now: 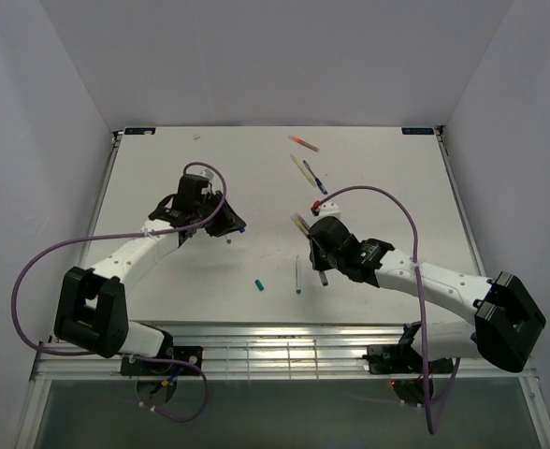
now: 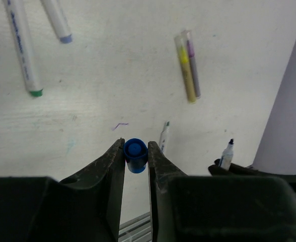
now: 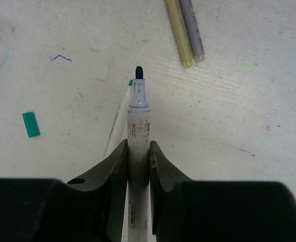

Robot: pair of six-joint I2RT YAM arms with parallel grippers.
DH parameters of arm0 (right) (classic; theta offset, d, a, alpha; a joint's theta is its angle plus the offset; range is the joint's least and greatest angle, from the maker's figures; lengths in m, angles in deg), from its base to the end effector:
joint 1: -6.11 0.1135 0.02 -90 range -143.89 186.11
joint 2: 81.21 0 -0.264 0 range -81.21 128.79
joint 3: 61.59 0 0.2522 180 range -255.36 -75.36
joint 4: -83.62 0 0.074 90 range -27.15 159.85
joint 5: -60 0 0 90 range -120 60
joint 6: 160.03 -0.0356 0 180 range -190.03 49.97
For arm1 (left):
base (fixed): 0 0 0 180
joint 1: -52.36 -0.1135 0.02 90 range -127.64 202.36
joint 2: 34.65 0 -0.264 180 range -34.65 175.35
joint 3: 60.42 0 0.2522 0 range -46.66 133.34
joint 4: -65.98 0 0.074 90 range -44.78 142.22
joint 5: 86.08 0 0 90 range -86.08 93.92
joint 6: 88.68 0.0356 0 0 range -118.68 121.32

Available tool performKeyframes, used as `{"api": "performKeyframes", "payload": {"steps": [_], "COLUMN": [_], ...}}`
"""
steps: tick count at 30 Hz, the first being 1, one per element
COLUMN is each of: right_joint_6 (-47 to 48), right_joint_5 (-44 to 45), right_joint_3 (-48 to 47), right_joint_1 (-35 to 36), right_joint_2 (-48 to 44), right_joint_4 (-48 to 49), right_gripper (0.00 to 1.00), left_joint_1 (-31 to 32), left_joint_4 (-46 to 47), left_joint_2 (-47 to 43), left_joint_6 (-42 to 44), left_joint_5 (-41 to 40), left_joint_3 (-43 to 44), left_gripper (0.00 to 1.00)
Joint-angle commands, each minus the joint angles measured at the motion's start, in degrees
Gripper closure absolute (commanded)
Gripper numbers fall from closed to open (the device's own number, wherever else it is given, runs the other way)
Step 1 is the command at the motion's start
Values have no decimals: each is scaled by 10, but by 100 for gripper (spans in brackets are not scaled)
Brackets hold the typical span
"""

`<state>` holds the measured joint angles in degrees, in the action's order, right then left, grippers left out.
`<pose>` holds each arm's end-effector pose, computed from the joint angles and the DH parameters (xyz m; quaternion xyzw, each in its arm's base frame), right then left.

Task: Open the pen caps

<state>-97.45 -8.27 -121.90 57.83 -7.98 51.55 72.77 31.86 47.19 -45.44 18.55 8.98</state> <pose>0.1747 0.2001 0.2342 -0.1204 0.9021 0.1052 0.4007 0.2812 -0.1142 0.2418 -0.1641 0.9079 -0.3016 0.2404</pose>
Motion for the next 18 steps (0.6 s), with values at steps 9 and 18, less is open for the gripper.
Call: {"api": "performKeyframes", "payload": {"steps": [9,18], "right_joint_6": [-75,-86], "right_joint_5": [-62,-58], "right_joint_3": [71,74], "right_joint_1": [-10,-13], "right_joint_2": [16,50], "right_joint_4": [96,111], "right_gripper": [92,92], "left_joint_1": [60,114], "left_joint_4": [-26,-13], "left_joint_2": [-106,-56], "left_joint_6": [70,58], "left_joint_5": [-8,-36], "left_joint_3": [-183,-180], "left_gripper": [100,100]}}
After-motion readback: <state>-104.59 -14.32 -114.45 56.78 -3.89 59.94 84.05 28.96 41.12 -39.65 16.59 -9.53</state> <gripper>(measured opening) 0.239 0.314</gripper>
